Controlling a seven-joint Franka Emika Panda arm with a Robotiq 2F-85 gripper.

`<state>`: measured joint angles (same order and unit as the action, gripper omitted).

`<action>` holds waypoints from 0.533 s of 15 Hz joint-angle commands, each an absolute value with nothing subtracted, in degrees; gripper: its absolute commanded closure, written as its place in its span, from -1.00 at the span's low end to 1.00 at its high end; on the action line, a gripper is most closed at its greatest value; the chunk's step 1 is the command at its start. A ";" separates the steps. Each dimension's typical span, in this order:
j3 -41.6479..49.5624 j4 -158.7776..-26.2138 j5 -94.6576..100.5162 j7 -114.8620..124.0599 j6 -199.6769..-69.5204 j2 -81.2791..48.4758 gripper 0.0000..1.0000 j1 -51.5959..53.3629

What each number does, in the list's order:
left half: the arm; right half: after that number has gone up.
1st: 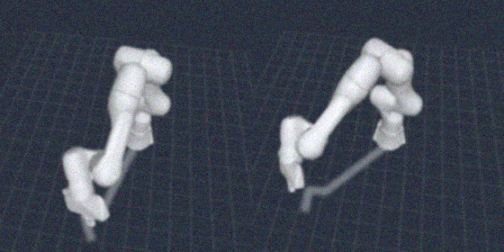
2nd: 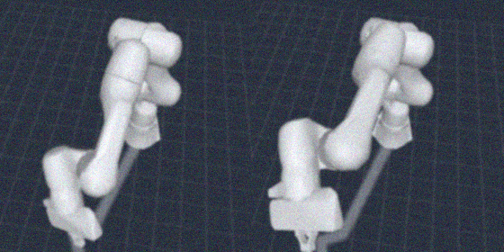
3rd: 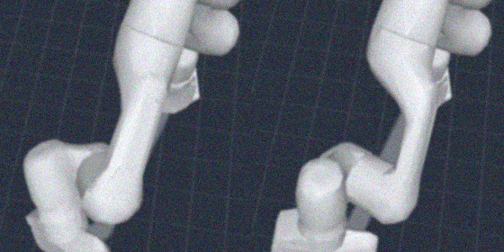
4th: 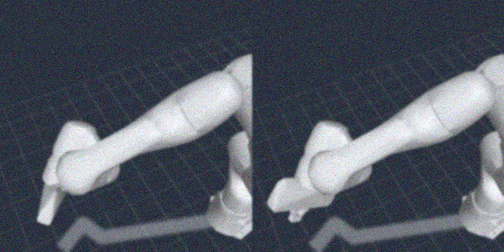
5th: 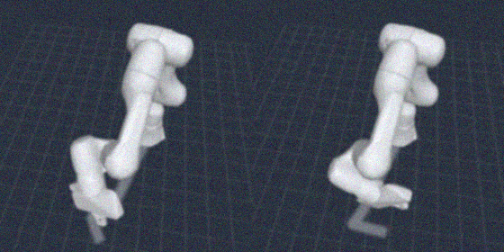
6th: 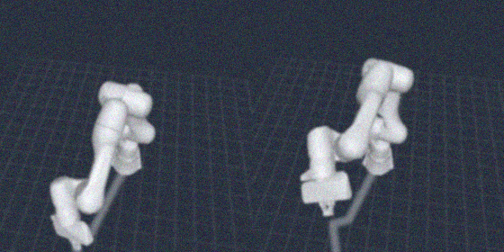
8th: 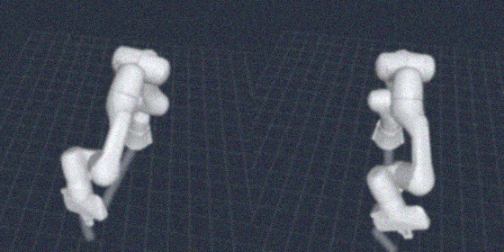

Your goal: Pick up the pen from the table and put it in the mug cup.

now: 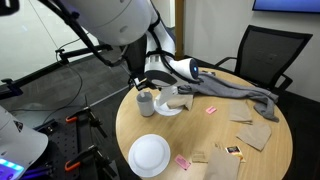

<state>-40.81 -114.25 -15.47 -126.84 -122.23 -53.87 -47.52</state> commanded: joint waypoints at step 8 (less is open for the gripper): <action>-30.63 -114.84 -22.95 -131.79 -119.96 -42.88 -0.98 -33.83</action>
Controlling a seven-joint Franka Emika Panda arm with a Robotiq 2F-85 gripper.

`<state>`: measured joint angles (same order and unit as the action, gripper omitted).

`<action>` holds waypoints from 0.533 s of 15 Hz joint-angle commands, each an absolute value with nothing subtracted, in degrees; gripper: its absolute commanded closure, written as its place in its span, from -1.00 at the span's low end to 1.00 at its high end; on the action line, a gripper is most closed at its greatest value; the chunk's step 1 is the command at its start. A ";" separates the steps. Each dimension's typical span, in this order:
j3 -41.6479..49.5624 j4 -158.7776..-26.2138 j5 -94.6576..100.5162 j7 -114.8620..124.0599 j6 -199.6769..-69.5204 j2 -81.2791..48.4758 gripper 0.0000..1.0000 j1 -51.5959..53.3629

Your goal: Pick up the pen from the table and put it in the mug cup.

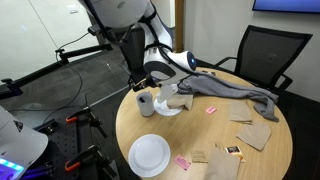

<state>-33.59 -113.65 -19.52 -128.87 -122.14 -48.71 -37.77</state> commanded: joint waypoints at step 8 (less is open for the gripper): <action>-23.00 -116.55 -30.03 -134.39 -118.08 -29.94 -1.00 -23.13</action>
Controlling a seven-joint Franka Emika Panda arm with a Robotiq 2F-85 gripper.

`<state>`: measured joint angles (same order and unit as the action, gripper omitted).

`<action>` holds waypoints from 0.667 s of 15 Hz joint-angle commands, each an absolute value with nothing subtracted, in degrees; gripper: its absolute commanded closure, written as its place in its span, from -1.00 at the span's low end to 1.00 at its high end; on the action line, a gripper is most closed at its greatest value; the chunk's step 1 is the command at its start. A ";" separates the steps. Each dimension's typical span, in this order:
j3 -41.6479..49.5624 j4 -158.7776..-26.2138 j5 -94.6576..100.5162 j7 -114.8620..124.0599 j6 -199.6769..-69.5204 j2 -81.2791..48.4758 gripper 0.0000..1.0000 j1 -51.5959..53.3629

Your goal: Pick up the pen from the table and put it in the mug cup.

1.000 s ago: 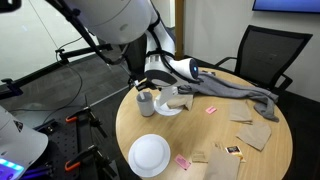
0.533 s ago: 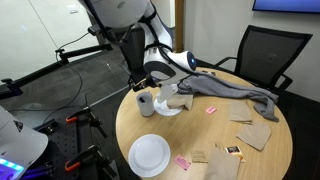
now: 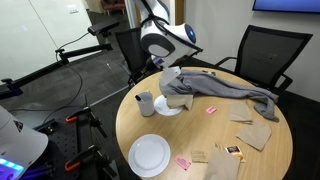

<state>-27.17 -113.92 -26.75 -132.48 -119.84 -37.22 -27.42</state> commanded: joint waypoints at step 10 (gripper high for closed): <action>-11.48 -119.79 -32.57 -125.70 -118.96 -16.40 -1.00 -11.31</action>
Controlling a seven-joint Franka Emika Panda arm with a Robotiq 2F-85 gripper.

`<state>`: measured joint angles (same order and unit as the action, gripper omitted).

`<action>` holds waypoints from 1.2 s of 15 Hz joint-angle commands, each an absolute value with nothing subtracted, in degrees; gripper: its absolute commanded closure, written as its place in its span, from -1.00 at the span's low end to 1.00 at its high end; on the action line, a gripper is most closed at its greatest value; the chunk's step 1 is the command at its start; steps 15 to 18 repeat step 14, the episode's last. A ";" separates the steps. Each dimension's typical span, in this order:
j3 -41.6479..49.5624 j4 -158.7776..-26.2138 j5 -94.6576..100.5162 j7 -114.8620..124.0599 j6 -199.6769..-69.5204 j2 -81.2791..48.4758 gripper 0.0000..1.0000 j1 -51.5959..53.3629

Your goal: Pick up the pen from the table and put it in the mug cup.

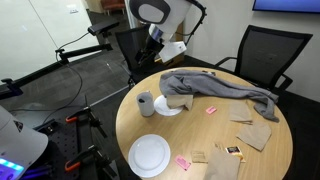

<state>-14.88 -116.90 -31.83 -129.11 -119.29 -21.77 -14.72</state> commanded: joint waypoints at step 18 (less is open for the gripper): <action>-6.73 -119.80 -30.08 -118.04 -119.12 -12.87 -1.00 -5.52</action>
